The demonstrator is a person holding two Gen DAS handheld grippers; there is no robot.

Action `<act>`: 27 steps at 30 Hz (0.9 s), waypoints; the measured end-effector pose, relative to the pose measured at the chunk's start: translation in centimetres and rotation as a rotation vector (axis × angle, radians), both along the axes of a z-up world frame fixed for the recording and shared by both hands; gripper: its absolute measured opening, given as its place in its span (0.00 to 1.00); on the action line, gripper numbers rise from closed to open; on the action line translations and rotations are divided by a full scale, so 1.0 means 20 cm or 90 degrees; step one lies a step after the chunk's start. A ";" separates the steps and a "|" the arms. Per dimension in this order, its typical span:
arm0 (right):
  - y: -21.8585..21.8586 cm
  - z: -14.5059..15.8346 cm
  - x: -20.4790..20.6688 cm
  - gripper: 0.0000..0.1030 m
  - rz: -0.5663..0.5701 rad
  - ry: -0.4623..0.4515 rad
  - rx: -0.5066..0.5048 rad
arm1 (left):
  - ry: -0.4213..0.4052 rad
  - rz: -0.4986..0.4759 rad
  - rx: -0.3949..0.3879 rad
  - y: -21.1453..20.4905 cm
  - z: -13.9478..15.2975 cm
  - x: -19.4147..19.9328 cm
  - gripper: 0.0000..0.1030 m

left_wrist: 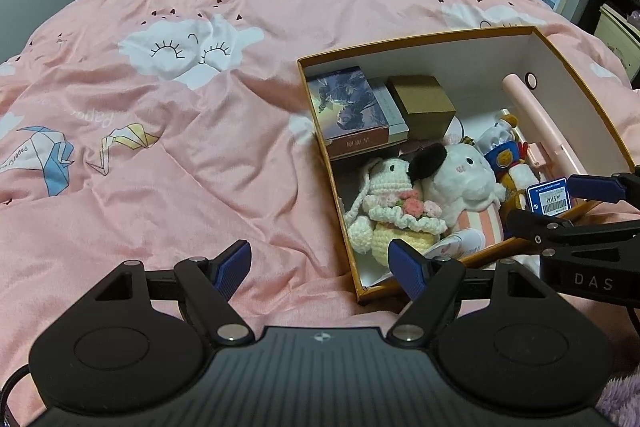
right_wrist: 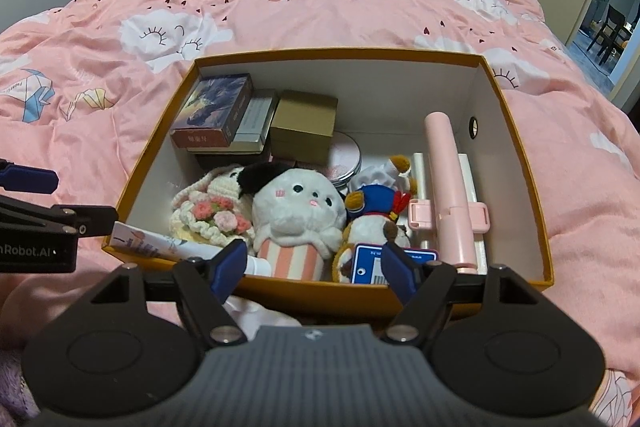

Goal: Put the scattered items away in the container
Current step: 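Withdraw both open tools upward away from the filled box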

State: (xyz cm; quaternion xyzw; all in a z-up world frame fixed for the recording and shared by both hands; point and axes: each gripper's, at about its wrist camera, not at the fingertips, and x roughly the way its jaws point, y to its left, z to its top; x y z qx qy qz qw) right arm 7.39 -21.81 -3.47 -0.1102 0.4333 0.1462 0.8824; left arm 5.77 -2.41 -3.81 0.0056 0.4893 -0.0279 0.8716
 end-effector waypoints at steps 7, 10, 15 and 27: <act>0.00 -0.01 0.01 0.74 0.001 0.002 -0.001 | -0.001 -0.004 0.001 0.00 0.00 0.00 0.86; 0.00 -0.01 0.01 0.74 0.001 0.002 -0.001 | -0.003 -0.007 0.002 -0.01 0.00 -0.01 0.86; 0.00 -0.01 0.01 0.74 0.001 0.002 -0.001 | -0.003 -0.010 0.003 -0.01 0.00 -0.01 0.86; 0.00 -0.02 0.01 0.74 0.005 0.001 -0.004 | -0.002 -0.009 0.004 -0.01 0.00 -0.01 0.86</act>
